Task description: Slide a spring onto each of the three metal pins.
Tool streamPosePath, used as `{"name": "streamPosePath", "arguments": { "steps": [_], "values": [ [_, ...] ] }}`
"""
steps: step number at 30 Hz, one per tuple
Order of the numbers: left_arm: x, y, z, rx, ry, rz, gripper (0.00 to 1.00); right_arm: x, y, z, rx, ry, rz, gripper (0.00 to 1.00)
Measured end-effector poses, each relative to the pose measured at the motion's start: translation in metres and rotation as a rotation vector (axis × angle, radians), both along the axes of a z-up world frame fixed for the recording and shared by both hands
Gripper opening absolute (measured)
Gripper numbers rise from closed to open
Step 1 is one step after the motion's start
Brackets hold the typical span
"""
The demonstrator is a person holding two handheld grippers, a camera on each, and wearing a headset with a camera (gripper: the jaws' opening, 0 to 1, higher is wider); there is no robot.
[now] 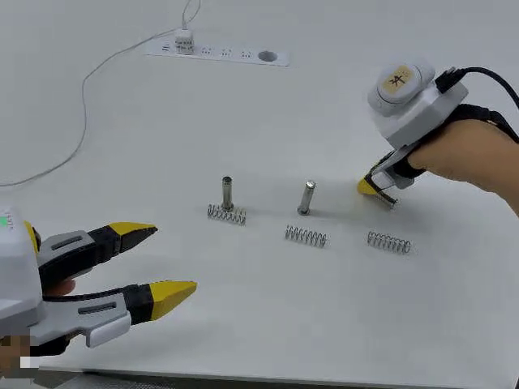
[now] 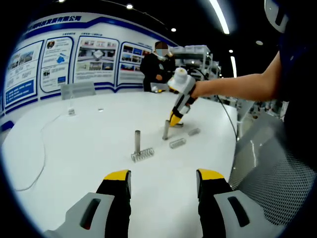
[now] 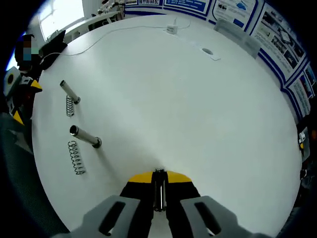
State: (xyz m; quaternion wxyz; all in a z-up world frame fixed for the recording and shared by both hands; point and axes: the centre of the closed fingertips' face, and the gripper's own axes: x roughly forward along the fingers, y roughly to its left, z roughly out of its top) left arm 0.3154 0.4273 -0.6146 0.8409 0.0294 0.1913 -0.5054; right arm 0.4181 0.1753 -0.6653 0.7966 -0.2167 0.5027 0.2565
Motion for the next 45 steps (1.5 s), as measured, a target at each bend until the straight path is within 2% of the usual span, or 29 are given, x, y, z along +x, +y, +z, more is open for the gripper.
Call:
{"name": "streamPosePath", "arguments": {
  "steps": [4, 12, 20, 25, 45],
  "values": [
    [0.000, 0.001, 0.000, 0.000, 0.001, 0.001, 0.54, -0.004, 0.002, 0.013, 0.027, -0.033, -0.008, 0.09],
    [-0.001, -0.001, 0.003, 0.000, -0.008, -0.008, 0.54, -0.019, 0.001, 0.028, 0.074, -0.096, -0.034, 0.09],
    [-0.003, -0.003, 0.005, 0.004, -0.013, -0.020, 0.54, -0.037, -0.005, 0.032, 0.115, -0.134, -0.086, 0.09],
    [-0.004, -0.003, 0.006, 0.002, -0.016, -0.021, 0.54, -0.043, -0.005, 0.031, 0.162, -0.158, -0.118, 0.09],
    [-0.007, -0.005, 0.004, 0.000, -0.010, -0.024, 0.54, -0.050, 0.000, 0.031, 0.180, -0.139, -0.109, 0.09]
  ]
}}
